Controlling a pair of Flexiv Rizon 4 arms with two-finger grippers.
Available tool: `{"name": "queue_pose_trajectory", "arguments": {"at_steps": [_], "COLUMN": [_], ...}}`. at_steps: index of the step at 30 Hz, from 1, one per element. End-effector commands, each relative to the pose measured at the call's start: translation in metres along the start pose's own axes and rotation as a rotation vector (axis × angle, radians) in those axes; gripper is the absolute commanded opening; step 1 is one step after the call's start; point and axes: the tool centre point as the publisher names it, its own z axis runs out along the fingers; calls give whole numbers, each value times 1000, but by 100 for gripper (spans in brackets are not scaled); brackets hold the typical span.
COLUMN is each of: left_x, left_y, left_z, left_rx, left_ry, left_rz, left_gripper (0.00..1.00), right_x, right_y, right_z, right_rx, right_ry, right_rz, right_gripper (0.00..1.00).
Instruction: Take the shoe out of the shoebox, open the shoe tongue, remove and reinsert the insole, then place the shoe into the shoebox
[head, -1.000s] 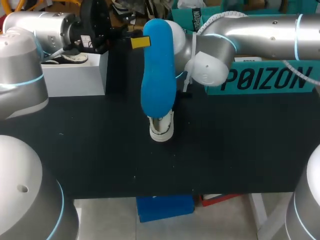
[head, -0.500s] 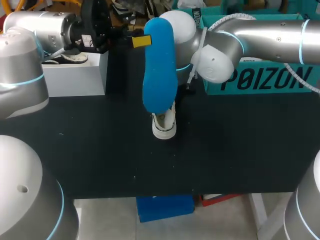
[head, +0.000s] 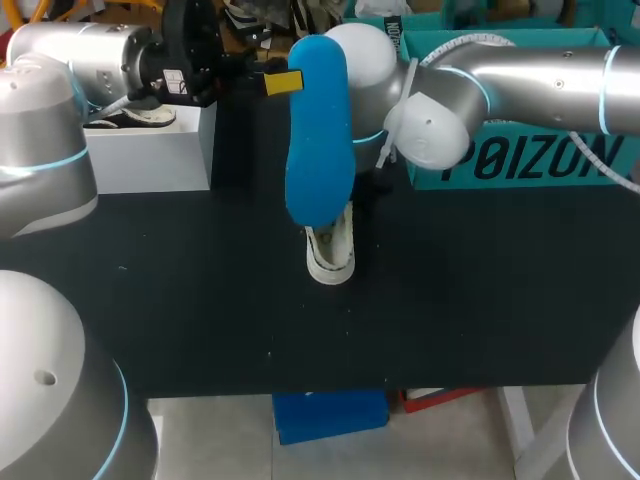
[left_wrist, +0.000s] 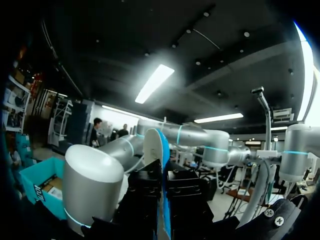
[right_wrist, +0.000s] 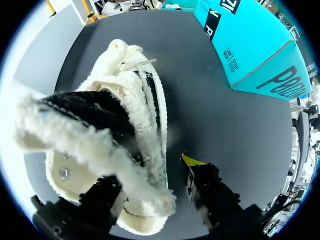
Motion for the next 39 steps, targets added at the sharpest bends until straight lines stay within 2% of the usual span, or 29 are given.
{"name": "queue_pose_trajectory", "arguments": {"at_steps": [1,7,19,24,39], "left_x": [0,0,0,0,0], "left_y": [0,0,0,0,0], "left_z": [1,1,1,1,1], "left_rx": [-1,-1,-1,-1,-1], "left_ry": [-2,-2,-2,-2,-2], "left_rz": [1,1,1,1,1], "left_gripper": [0,0,0,0,0], "right_x": [-16,-28,-35,-40,-41], "right_y": [-2,-2,-8,-10,-11], "right_z": [-10,-28,-61,-68,-70], "right_rx": [-7,-18,-73,-81,-81], "right_ry": [49,123,300,419,402], "right_rz": [7,9,-13,-55,-64], "right_gripper": [100,100,100,100,100]}}
